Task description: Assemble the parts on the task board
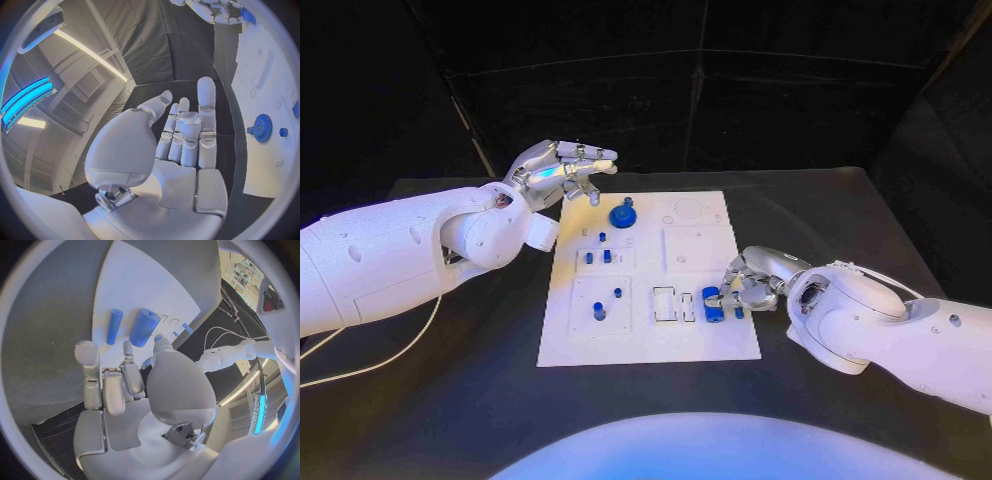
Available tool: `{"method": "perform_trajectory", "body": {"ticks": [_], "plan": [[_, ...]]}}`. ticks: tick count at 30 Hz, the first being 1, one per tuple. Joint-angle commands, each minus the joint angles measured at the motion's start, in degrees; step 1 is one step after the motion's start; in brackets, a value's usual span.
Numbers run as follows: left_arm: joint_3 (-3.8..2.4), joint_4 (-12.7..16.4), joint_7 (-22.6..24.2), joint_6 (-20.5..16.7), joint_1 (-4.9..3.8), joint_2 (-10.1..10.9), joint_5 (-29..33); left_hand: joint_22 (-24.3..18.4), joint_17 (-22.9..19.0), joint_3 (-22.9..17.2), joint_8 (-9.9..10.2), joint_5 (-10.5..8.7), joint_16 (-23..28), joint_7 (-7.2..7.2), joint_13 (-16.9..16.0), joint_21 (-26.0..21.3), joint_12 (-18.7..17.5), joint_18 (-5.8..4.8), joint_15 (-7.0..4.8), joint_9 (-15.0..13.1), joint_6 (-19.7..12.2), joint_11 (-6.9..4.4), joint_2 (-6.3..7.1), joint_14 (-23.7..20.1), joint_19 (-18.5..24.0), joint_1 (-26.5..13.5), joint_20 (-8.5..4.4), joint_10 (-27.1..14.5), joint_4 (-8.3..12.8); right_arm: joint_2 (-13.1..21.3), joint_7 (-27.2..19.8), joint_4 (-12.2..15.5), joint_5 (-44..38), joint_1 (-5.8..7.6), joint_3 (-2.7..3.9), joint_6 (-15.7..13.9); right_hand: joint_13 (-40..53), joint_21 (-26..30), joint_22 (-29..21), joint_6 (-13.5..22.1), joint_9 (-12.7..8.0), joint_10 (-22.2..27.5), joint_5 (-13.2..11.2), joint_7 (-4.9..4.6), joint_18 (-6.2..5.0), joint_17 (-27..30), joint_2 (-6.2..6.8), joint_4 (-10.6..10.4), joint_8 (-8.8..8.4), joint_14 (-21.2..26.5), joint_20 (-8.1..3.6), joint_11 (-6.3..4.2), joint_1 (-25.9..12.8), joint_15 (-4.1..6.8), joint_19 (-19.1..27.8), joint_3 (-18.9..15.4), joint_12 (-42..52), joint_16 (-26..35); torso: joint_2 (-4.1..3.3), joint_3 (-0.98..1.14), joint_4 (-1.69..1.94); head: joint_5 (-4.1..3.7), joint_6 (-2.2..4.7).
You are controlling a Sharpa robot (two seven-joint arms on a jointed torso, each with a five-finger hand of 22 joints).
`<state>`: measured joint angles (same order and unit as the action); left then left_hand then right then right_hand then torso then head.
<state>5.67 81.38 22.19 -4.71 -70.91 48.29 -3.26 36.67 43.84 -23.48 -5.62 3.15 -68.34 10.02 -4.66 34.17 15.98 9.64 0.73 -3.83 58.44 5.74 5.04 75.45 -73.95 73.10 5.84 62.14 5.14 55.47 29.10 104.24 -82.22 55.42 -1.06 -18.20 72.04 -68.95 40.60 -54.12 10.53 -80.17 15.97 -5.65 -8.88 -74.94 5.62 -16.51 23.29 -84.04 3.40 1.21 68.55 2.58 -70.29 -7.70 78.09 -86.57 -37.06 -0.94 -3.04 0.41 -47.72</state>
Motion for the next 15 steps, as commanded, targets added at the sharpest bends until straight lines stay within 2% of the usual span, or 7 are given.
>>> {"method": "perform_trajectory", "body": {"ticks": [1, 8, 15], "plan": [[-0.02, 0.1, 0.2, 0.8, -0.07, 0.0, -0.1, -0.1, 0.0, 0.2, 0.2, -0.16, -0.2, -0.01, -0.1, -0.2, 0.3, 0.70, 0.02, 0.0, -0.3, 0.05, -0.20, -0.3, 0.2, -0.3, 0.34, -0.5, 0.0, -0.5, 0.2, -0.5, -1.3, -0.15, 0.00, 2.0, 0.1, -0.3, 0.1, 0.3, 0.1, -0.4, -0.3, 0.07, 0.67, -6.2, -0.02, -0.1, 0.44, -4.3, -0.11, -0.15, 0.5, 0.33, -0.5, -0.2, 0.3, -0.4, -0.06, 0.00, 0.05, 0.14, -0.09], [-0.02, 0.1, 0.2, 0.9, -0.07, 0.0, -0.1, -0.1, 0.0, 0.2, 0.2, -0.16, -0.2, -0.01, -0.1, -0.2, 0.3, 0.70, 0.02, 0.0, -0.3, 0.05, -0.20, -0.3, 0.2, -0.3, 0.34, -0.5, 0.0, -1.7, 0.5, -1.5, -1.3, -0.53, -0.01, 2.9, 0.1, -0.3, 0.1, 0.2, 0.2, -0.4, -0.3, 0.13, 0.67, -6.2, -0.27, -0.1, 0.69, -4.3, -0.13, -0.19, 0.6, 0.36, -0.5, -0.3, 0.3, -0.4, 0.00, -0.01, 0.03, 0.26, -0.33], [-0.02, 0.1, 0.1, 1.0, -0.07, 0.0, -0.1, -0.1, 0.0, 0.2, 0.2, -0.16, -0.2, -0.01, -0.1, -0.2, 0.3, 0.70, 0.02, 0.0, -0.3, 0.05, -0.20, -0.3, 0.2, -0.3, 0.34, -0.5, 0.0, -2.5, 0.9, -2.3, -1.3, -0.60, -0.01, 3.4, 0.3, -0.3, 0.2, 0.3, 0.5, -0.5, 0.3, 0.23, 0.68, -6.3, -1.30, 0.1, 1.34, -4.3, -0.20, -0.29, 1.5, 0.45, -0.5, -0.3, 0.3, -0.4, -0.02, 0.01, 0.13, 0.22, -0.37]]}}
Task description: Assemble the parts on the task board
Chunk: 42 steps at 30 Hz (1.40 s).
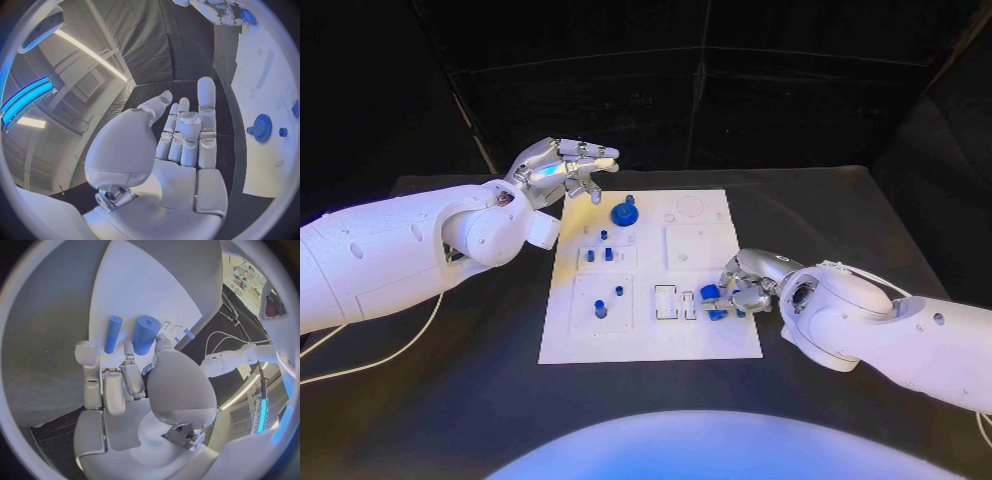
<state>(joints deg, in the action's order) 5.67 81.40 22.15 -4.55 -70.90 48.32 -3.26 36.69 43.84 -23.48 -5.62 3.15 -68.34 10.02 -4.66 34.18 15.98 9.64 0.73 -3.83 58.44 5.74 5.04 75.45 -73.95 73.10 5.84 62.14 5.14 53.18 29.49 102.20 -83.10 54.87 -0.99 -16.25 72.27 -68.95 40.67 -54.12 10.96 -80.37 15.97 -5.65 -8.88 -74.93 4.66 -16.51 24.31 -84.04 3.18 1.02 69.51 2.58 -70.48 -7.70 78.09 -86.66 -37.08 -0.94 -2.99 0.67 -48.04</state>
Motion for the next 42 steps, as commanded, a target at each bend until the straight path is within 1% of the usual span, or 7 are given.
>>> {"method": "perform_trajectory", "body": {"ticks": [1, 10, 16, 22, 29, 34, 42], "plan": [[-0.02, 0.1, 0.2, 0.9, -0.08, 0.0, -0.1, -0.1, 0.0, 0.2, 0.2, -0.16, -0.2, -0.01, -0.1, -0.2, 0.3, 0.70, 0.02, 0.0, -0.3, 0.05, -0.20, -0.3, 0.2, -0.3, 0.34, -0.5, 0.0, -0.4, 0.6, -0.4, -0.5, -0.05, -0.09, 1.4, 0.1, -0.3, 0.1, 0.4, 0.2, -0.3, 0.6, 0.25, 0.69, -6.3, -0.56, 0.1, 0.47, -4.3, 0.00, -0.12, 0.7, 0.47, -0.3, -0.3, 0.2, -0.3, 0.02, 0.00, 0.04, -0.02, -0.06], [-0.02, 0.1, 0.0, 1.0, -0.08, 0.0, -0.1, -0.1, -0.1, 0.3, 0.2, -0.16, -0.2, 0.00, -0.1, -0.2, 0.4, 0.70, 0.04, 0.0, -0.3, 0.07, -0.20, -0.3, 0.2, -0.4, 0.36, -0.6, -0.1, -0.9, 1.2, -0.9, -0.6, -0.07, -0.09, 1.4, 0.6, -0.4, 0.3, 0.1, 0.8, -0.5, 5.4, 0.52, 0.70, -6.5, -2.56, 0.9, 1.90, -4.3, -0.18, -0.39, 3.7, 0.69, -0.3, -0.3, 0.1, -0.4, 0.03, -0.01, -0.04, 0.05, -0.15], [-0.02, 0.2, 0.0, 1.2, -0.07, 0.1, -0.1, -0.1, -0.1, 0.3, 0.2, -0.16, -0.2, 0.00, -0.1, -0.2, 0.4, 0.70, 0.04, 0.0, -0.3, 0.07, -0.20, -0.3, 0.2, -0.4, 0.36, -0.6, -0.1, -0.2, 0.2, 0.4, -0.5, -0.10, -0.09, -3.4, 1.3, -0.6, 0.7, -0.8, 1.4, -0.9, 9.8, 0.99, 0.75, -7.0, -3.87, 1.4, 2.81, -4.4, -0.48, -0.82, 5.4, 1.03, -0.5, -0.1, 0.3, -0.5, 0.02, 0.07, -0.03, 0.19, -0.16], [-0.02, 0.1, -0.1, 1.4, -0.07, 0.2, -0.1, -0.1, -0.1, 0.3, 0.2, -0.16, -0.2, 0.00, -0.1, -0.2, 0.4, 0.70, 0.04, 0.0, -0.3, 0.07, -0.20, -0.3, 0.2, -0.4, 0.36, -0.6, -0.1, 0.8, -2.2, 2.8, 2.3, -0.10, -0.07, -8.9, 1.4, -0.7, 0.9, -0.9, 1.6, -1.0, 10.1, 1.05, 0.79, -7.2, -3.99, 1.2, 2.96, -4.5, -0.54, -0.88, 5.2, 1.09, -0.6, -0.3, 0.3, -0.6, 0.05, -0.02, 0.07, 0.17, -0.04], [-0.02, 0.2, -0.2, 1.7, -0.06, 0.1, -0.3, -0.1, -0.1, 0.3, 0.1, -0.15, -0.3, -0.03, -0.1, -0.2, 0.4, 0.71, 0.05, 0.0, -0.3, 0.05, -0.32, -0.4, 0.2, -0.3, 0.38, -0.7, -0.1, 0.6, -3.2, 4.4, 3.8, -0.08, -0.05, -11.1, 1.3, -0.7, 0.9, -0.9, 1.7, -1.0, 10.2, 1.04, 0.79, -7.1, -3.99, 0.9, 3.00, -4.5, -0.57, -0.87, 4.9, 1.10, -0.7, -0.6, 0.2, -0.6, -0.03, 0.01, 0.10, 0.37, 0.03], [-0.02, 0.2, -0.3, 1.8, -0.06, 0.1, -0.5, -0.1, -0.1, 0.4, 0.1, -0.15, -0.3, -0.03, -0.1, -0.2, 0.5, 0.71, 0.05, 0.0, -0.4, 0.05, -0.32, -0.4, 0.2, -0.3, 0.39, -0.7, -0.1, -0.6, -3.4, 4.1, 4.1, -0.08, -0.04, -10.5, 1.3, -0.7, 0.8, -0.8, 1.8, -1.0, 10.1, 1.05, 0.79, -7.2, -4.05, 0.7, 3.07, -4.5, -0.59, -0.88, 4.7, 1.11, -0.7, -0.8, 0.2, -0.6, -0.01, 0.01, -0.08, 0.58, 0.07], [-0.02, 0.3, -0.3, 2.0, -0.08, -0.2, -0.6, -0.1, -0.1, 0.4, 0.1, -0.15, -0.3, -0.03, -0.1, -0.2, 0.5, 0.71, 0.05, 0.0, -0.4, 0.05, -0.32, -0.4, 0.2, -0.3, 0.39, -0.7, -0.1, -3.9, -2.3, 2.2, 5.0, -0.07, -0.03, -6.0, 1.3, -0.7, 0.8, -0.6, 2.2, -1.0, 7.9, 1.09, 0.78, -7.0, -4.50, 0.1, 3.31, -4.4, -0.63, -0.90, 3.7, 1.14, -0.6, -1.9, -0.1, -0.5, -0.07, 0.02, 0.02, 0.69, 0.02]]}}
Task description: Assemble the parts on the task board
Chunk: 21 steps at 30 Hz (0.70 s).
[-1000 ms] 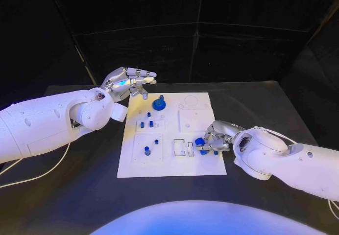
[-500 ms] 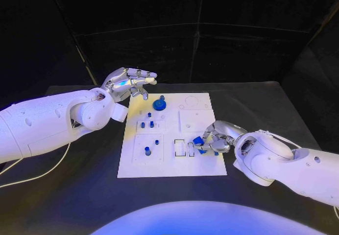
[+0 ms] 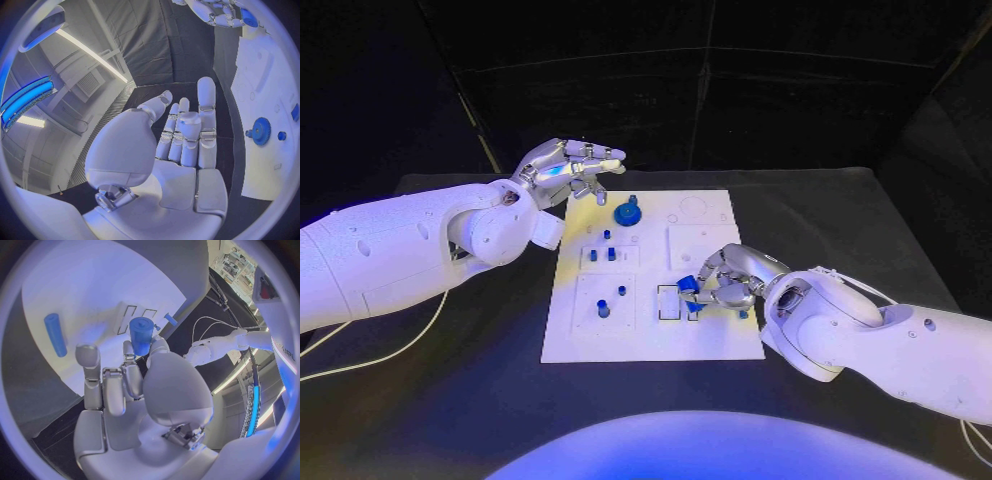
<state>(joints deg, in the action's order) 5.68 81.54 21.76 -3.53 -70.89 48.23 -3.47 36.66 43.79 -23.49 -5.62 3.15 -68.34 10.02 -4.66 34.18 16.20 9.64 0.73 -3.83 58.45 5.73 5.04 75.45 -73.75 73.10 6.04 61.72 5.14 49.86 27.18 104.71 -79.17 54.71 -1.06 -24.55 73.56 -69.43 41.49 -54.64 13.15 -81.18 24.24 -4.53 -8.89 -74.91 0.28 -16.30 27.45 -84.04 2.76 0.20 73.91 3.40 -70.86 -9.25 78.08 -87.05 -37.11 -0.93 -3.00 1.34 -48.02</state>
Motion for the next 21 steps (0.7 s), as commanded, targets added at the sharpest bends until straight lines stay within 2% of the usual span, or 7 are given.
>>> {"method": "perform_trajectory", "body": {"ticks": [1, 7, 15, 19, 21], "plan": [[-0.02, 0.2, 0.1, 1.0, -0.08, -0.1, -0.3, -0.1, -0.1, 0.4, 0.1, -0.15, -0.3, -0.03, -0.1, -0.2, 0.2, 0.72, 0.05, 0.0, -0.4, 0.05, -0.32, -0.4, 0.0, -0.3, 0.19, -0.3, -0.1, -1.0, 0.2, -0.5, 1.1, 0.09, 0.04, 2.7, 0.0, -0.2, 0.0, -0.1, 0.0, -0.2, -0.6, -0.03, 0.79, -7.0, -0.17, -0.1, 0.18, -4.4, -0.22, -0.09, -0.7, 0.32, -0.2, -0.4, -0.1, -0.1, -0.06, 0.03, 0.10, -0.01, 0.01], [-0.03, 0.2, 0.0, 1.0, -0.10, -0.2, -0.4, -0.1, -0.1, 0.4, 0.1, -0.15, -0.3, -0.03, -0.1, -0.2, 0.2, 0.72, 0.05, 0.0, -0.4, 0.05, -0.32, -0.4, 0.0, -0.3, 0.19, -0.3, -0.1, -2.6, 1.3, -1.3, 1.3, 0.09, 0.04, 3.4, 0.1, -0.2, 0.0, -0.1, 0.2, -0.3, -1.3, 0.00, 0.80, -7.1, -0.46, -0.2, 0.29, -4.4, -0.23, -0.11, -1.1, 0.33, -0.2, -0.8, -0.1, -0.1, -0.05, 0.05, 0.04, 0.08, -0.07], [-0.03, 0.3, -0.1, 1.1, -0.12, -0.2, -0.4, -0.1, -0.1, 0.4, 0.1, -0.16, -0.3, -0.02, -0.1, -0.2, 0.3, 0.72, 0.06, 0.0, -0.4, 0.07, -0.30, -0.4, 0.0, -0.4, 0.20, -0.3, -0.1, -3.8, 2.7, -2.2, 1.0, 0.09, 0.04, 2.3, 0.0, -0.1, -0.3, -0.1, 0.5, -0.2, -1.9, 0.05, 0.74, -6.8, -0.50, -0.3, 0.44, -4.4, -0.24, -0.14, -1.8, 0.35, -0.1, -1.5, -0.4, 0.0, -0.03, 0.08, 0.01, 0.43, 0.00], [-0.03, 0.3, -0.2, 1.1, -0.12, -0.2, -0.4, -0.1, -0.1, 0.4, 0.1, -0.16, -0.3, -0.02, -0.1, -0.2, 0.3, 0.72, 0.06, 0.0, -0.4, 0.07, -0.30, -0.4, 0.0, -0.4, 0.20, -0.3, -0.1, -4.1, 3.1, -2.4, 1.0, 0.10, 0.04, 2.4, -0.2, 0.1, -0.6, 0.1, 0.8, 0.0, -4.5, 0.09, 0.70, -6.7, -0.44, -0.3, 0.64, -4.4, -0.25, -0.17, -2.9, 0.37, 0.1, -2.7, -0.7, 0.0, 0.02, 0.08, -0.01, 0.58, -0.15], [-0.03, 0.3, -0.2, 1.1, -0.12, -0.2, -0.4, -0.1, -0.1, 0.4, 0.1, -0.16, -0.3, -0.02, -0.1, -0.2, 0.3, 0.72, 0.06, 0.0, -0.4, 0.07, -0.30, -0.4, 0.0, -0.4, 0.20, -0.3, -0.1, -4.2, 3.2, -2.5, 1.0, 0.10, 0.04, 2.4, -0.4, 0.3, -0.9, 0.3, 1.0, 0.1, -7.0, 0.11, 0.66, -6.7, -0.28, -0.3, 0.77, -4.4, -0.26, -0.18, -3.7, 0.38, 0.2, -3.5, -1.0, 0.0, 0.01, 0.07, -0.01, 0.60, -0.18]]}}
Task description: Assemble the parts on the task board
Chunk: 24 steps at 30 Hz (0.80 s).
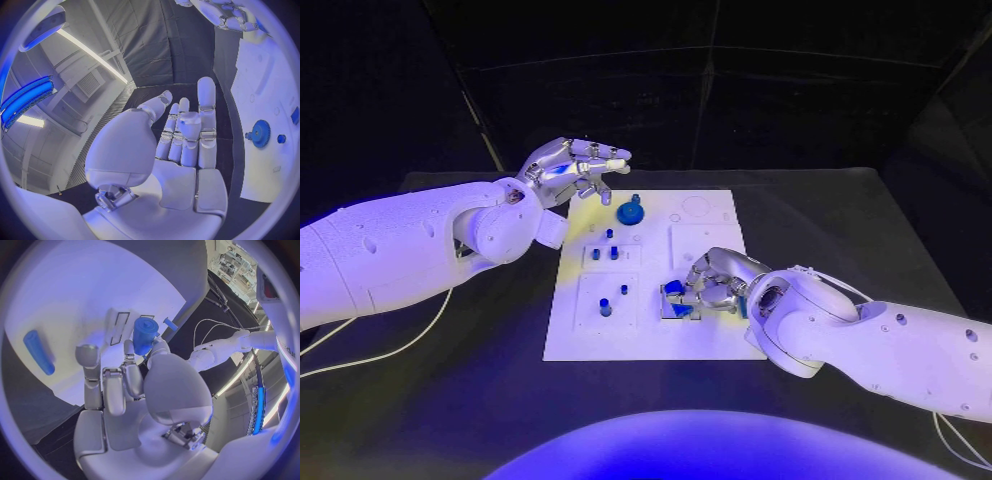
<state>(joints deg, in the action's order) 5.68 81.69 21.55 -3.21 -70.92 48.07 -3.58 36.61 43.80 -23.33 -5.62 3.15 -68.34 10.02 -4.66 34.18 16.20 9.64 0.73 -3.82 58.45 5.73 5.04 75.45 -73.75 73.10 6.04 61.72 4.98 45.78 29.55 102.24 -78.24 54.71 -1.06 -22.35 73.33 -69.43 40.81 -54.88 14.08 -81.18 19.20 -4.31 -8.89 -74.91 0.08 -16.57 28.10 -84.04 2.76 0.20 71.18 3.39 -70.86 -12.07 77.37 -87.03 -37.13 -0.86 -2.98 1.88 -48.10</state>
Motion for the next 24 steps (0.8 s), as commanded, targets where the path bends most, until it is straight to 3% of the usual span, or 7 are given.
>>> {"method": "perform_trajectory", "body": {"ticks": [1, 7, 14, 17, 19, 22, 24], "plan": [[-0.03, 0.1, 0.0, 0.8, -0.09, 0.0, -0.2, 0.0, -0.1, 0.3, 0.1, -0.16, -0.3, -0.02, -0.1, -0.2, 0.3, 0.72, 0.05, 0.0, -0.4, 0.07, -0.30, -0.4, 0.0, -0.4, 0.20, -0.3, 0.0, -0.2, 0.8, -0.1, 0.0, 0.10, 0.04, 0.2, -0.2, 0.3, -0.3, 0.6, 0.2, 0.1, -3.7, -0.09, 0.65, -6.8, 0.04, 0.0, 0.20, -4.4, -0.26, -0.18, -1.4, 0.39, 0.2, -1.1, -0.4, 0.0, 0.03, 0.00, -0.06, 0.08, -0.12], [-0.03, 0.2, 0.0, 0.8, -0.10, 0.0, -0.2, -0.1, -0.1, 0.4, 0.1, -0.16, -0.3, 0.00, -0.1, -0.2, 0.3, 0.72, 0.07, 0.0, -0.4, 0.09, -0.28, -0.4, 0.0, -0.4, 0.21, -0.4, 0.0, -0.3, 0.8, -0.1, -0.1, 0.10, 0.04, -0.2, -0.6, 0.6, -0.6, 1.1, 0.8, 0.5, -10.4, -0.13, 0.59, -6.7, 1.21, -0.2, 0.54, -4.4, -0.25, -0.13, -4.4, 0.34, 0.4, -2.3, -1.1, 0.1, 0.04, 0.02, -0.08, 0.16, -0.27], [-0.03, 0.2, 0.0, 0.7, -0.11, 0.1, -0.2, -0.1, -0.1, 0.4, 0.1, -0.16, -0.3, 0.00, -0.1, -0.2, 0.3, 0.72, 0.07, 0.0, -0.4, 0.09, -0.28, -0.4, 0.0, -0.4, 0.21, -0.4, 0.0, -0.3, 0.7, -0.1, -0.6, 0.10, 0.04, -1.0, -1.5, 1.0, -1.3, 2.1, 1.3, 1.2, -14.8, -0.34, 0.51, -6.8, 4.65, -0.5, 0.73, -4.3, -0.10, 0.09, -9.3, 0.21, 0.7, -0.3, -2.3, 0.1, 0.06, 0.02, -0.03, 0.18, -0.29], [-0.03, 0.2, -0.1, 0.7, -0.11, 0.1, -0.2, -0.1, -0.1, 0.4, 0.1, -0.16, -0.3, 0.00, -0.1, -0.2, 0.3, 0.72, 0.07, 0.0, -0.4, 0.09, -0.28, -0.4, 0.0, -0.4, 0.21, -0.4, 0.0, -0.2, 0.5, 0.0, -0.6, 0.10, 0.04, -1.3, -1.7, 1.1, -1.4, 2.4, 1.5, 1.4, -15.4, -0.42, 0.50, -6.9, 6.09, -0.5, 0.83, -4.4, -0.03, 0.15, -11.8, 0.13, 0.7, 0.9, -2.6, 0.1, 0.06, 0.05, -0.02, 0.14, -0.23], [-0.03, 0.2, -0.1, 0.7, -0.11, 0.1, -0.2, -0.1, -0.1, 0.4, 0.1, -0.16, -0.3, 0.00, -0.1, -0.2, 0.3, 0.72, 0.07, 0.0, -0.4, 0.09, -0.28, -0.4, 0.0, -0.4, 0.21, -0.4, 0.0, -0.1, 0.2, 0.2, -0.6, 0.10, 0.04, -1.5, -1.6, 1.1, -1.4, 2.4, 1.5, 1.3, -15.2, -0.43, 0.49, -7.0, 6.14, -0.4, 0.90, -4.4, -0.02, 0.15, -12.2, 0.11, 0.7, 1.4, -2.6, 0.1, 0.08, 0.07, -0.03, 0.20, -0.22], [-0.03, 0.2, -0.1, 0.8, -0.12, 0.2, -0.2, -0.1, -0.1, 0.4, 0.1, -0.16, -0.3, 0.00, -0.1, -0.2, 0.3, 0.72, 0.07, 0.0, -0.4, 0.09, -0.28, -0.4, 0.0, -0.4, 0.21, -0.4, 0.0, 0.1, -0.8, 0.3, -0.6, 0.10, 0.04, -0.8, -1.4, 1.0, -1.1, 2.4, 1.7, 1.2, -13.0, -0.38, 0.52, -7.2, 4.76, -0.1, 1.15, -4.4, -0.03, 0.09, -10.3, 0.14, 0.6, 2.9, -2.5, 0.0, 0.07, 0.06, -0.09, 0.25, -0.27], [-0.03, 0.2, -0.1, 0.8, -0.12, 0.2, -0.2, -0.1, -0.1, 0.4, 0.1, -0.16, -0.3, 0.00, -0.1, -0.2, 0.3, 0.72, 0.07, 0.0, -0.4, 0.09, -0.28, -0.4, 0.0, -0.4, 0.21, -0.4, 0.0, 0.3, -1.5, 0.4, -0.7, 0.10, 0.04, 0.2, -1.2, 1.0, -1.1, 2.4, 1.9, 1.1, -13.1, -0.35, 0.53, -7.3, 4.31, 0.8, 1.25, -4.5, -0.04, 0.08, -7.2, 0.17, 0.5, 3.6, -2.4, 0.0, 0.08, 0.06, -0.10, 0.25, -0.28]]}}
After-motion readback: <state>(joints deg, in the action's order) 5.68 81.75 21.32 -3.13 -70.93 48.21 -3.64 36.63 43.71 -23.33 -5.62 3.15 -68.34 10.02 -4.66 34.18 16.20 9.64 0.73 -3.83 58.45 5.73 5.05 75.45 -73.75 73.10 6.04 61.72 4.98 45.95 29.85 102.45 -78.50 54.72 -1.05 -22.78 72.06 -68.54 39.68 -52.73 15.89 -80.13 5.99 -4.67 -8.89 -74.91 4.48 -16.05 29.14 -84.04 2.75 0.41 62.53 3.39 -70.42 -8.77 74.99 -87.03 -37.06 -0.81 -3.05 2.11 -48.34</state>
